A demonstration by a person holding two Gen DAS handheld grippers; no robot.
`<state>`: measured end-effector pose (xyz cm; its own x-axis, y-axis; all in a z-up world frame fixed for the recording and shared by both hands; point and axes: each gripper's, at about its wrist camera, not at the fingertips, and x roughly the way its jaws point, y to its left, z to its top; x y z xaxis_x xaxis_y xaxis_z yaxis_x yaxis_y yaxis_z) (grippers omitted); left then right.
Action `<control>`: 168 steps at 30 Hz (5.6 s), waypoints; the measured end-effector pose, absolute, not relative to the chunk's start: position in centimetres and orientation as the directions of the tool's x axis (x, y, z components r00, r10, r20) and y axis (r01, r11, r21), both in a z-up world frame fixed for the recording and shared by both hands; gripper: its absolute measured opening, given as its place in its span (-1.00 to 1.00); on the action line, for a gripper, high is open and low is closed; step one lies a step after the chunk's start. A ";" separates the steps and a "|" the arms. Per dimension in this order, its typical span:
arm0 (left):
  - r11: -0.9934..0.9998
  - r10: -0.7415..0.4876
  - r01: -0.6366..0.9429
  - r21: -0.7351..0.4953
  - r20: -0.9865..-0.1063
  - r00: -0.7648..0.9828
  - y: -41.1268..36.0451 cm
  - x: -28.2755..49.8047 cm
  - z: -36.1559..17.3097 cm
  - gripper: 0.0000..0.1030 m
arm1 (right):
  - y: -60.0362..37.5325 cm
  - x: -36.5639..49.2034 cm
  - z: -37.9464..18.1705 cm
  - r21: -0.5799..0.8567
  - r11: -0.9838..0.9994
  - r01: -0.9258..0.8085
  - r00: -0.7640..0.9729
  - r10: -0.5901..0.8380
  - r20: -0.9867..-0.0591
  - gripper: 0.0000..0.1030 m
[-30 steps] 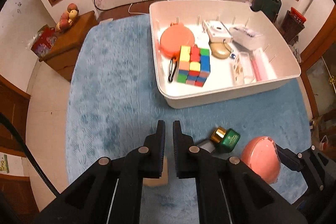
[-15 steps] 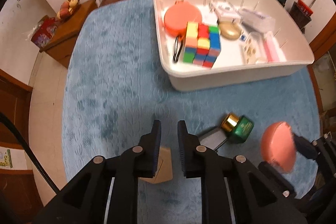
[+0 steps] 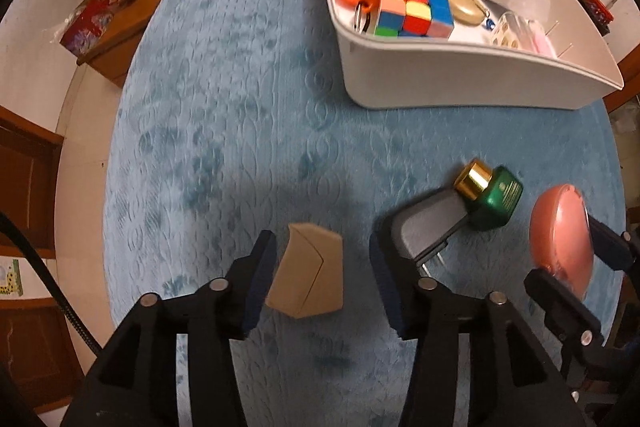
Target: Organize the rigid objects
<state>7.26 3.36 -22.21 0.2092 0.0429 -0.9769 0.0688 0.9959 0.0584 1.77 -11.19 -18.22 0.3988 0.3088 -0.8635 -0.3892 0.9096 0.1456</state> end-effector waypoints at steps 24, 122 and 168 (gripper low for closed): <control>1.000 -0.002 0.021 -0.001 -0.999 0.041 4.3 6.2 -27.5 0.00 | -11.6 1.8 -18.9 0.167 0.909 -0.381 0.381 0.319 -0.868 -0.05; 0.951 -0.236 0.299 -0.085 -0.821 0.519 0.0 10.4 -9.1 0.80 | -13.3 2.5 -12.9 0.098 0.948 -0.303 0.601 0.269 -0.752 0.22; 0.965 -0.150 -0.200 -0.172 -0.981 0.121 0.6 9.5 -26.1 0.80 | -12.5 4.6 -25.1 0.076 0.909 -0.411 0.469 0.282 -0.837 -0.20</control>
